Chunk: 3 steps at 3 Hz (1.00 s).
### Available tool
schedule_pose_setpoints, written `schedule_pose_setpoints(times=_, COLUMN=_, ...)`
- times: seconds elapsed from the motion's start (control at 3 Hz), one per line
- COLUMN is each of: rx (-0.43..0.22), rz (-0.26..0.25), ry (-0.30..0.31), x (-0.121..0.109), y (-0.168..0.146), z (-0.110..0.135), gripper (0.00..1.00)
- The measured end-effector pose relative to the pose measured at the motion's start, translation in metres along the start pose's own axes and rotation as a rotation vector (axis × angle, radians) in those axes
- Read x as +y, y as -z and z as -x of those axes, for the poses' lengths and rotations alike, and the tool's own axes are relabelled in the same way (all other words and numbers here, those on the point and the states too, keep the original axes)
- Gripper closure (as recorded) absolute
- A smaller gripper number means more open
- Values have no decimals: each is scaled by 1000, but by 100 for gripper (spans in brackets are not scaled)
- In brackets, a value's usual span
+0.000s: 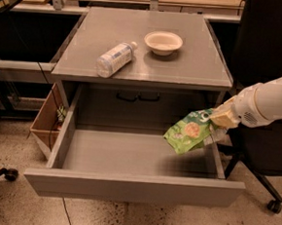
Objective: Pick green rice chip bag from top drawer and place on counter
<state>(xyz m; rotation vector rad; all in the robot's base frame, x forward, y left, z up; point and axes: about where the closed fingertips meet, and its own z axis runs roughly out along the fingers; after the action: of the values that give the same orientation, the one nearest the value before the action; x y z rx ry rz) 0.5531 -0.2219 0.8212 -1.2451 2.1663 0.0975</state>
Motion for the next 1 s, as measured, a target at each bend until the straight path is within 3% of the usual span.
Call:
schedule_pose_setpoints(times=0.33, rx=5, rz=1, ry=-8, x=0, y=-3, z=0, gripper=100)
schedule_pose_setpoints(times=0.67, rx=21, rz=-43, ry=9, x=-18, y=12, z=6, gripper=100)
schedule_pose_setpoints(times=1.0, rx=39, rz=-160, ry=49, x=-61, y=56, z=26, gripper=100)
